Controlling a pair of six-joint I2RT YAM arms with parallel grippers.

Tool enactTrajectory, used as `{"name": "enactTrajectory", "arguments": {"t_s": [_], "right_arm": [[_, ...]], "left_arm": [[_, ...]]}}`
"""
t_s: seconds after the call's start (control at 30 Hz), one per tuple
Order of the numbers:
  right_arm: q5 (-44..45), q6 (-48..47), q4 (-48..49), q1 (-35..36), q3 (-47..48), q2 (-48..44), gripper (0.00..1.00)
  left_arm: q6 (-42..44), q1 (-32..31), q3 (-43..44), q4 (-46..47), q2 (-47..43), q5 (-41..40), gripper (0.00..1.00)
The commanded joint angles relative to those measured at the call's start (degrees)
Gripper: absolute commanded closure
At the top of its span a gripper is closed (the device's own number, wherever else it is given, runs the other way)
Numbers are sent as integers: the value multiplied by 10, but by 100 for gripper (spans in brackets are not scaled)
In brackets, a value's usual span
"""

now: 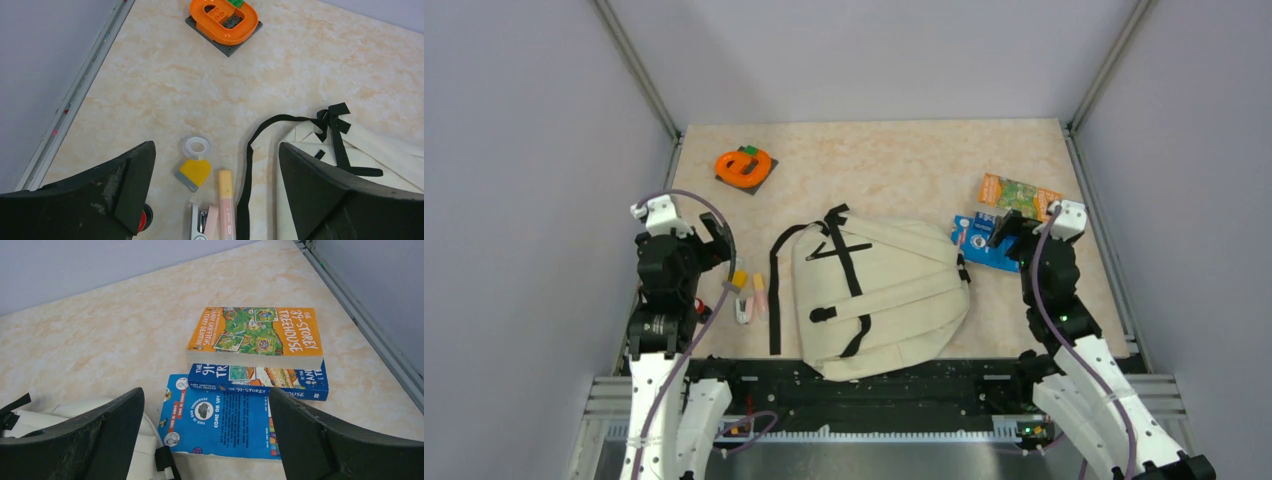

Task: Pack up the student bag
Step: Adjust the student bag at the center of the board.

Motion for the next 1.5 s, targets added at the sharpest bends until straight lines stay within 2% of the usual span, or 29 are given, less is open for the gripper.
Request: {"name": "enactTrajectory", "arguments": {"t_s": [0.0, 0.17, 0.33, 0.63, 0.67, 0.8, 0.9, 0.97, 1.17, 1.47], "right_arm": [[20, 8, 8, 3, 22, -10, 6], [17, 6, 3, 4, 21, -12, 2], [-6, 5, 9, 4, 13, -24, 1], [-59, 27, 1, 4, 26, -2, 1], [-71, 33, -3, 4, 30, 7, 1], [-112, 59, -44, 3, 59, 54, 1], [-148, 81, -87, 4, 78, 86, 1], [-155, 93, -124, 4, 85, 99, 1], [-214, 121, -169, 4, 56, 91, 1], [-329, 141, -194, 4, 19, 141, 7]], "left_arm": [[-11, 2, 21, 17, 9, -9, 2], [-8, 3, 18, 19, 10, -16, 2], [1, 2, 10, 23, 11, -11, 2], [8, -13, 13, 2, 66, 44, 2], [-2, -23, 18, -9, 72, 45, 2], [-66, -147, 12, -18, 77, 9, 2], [-122, -236, -25, 2, 79, -25, 2], [-160, -275, -61, 20, 87, -18, 2], [-255, -297, -141, 50, 85, 56, 2], [-384, -320, -273, 60, -8, 132, 2]]}}
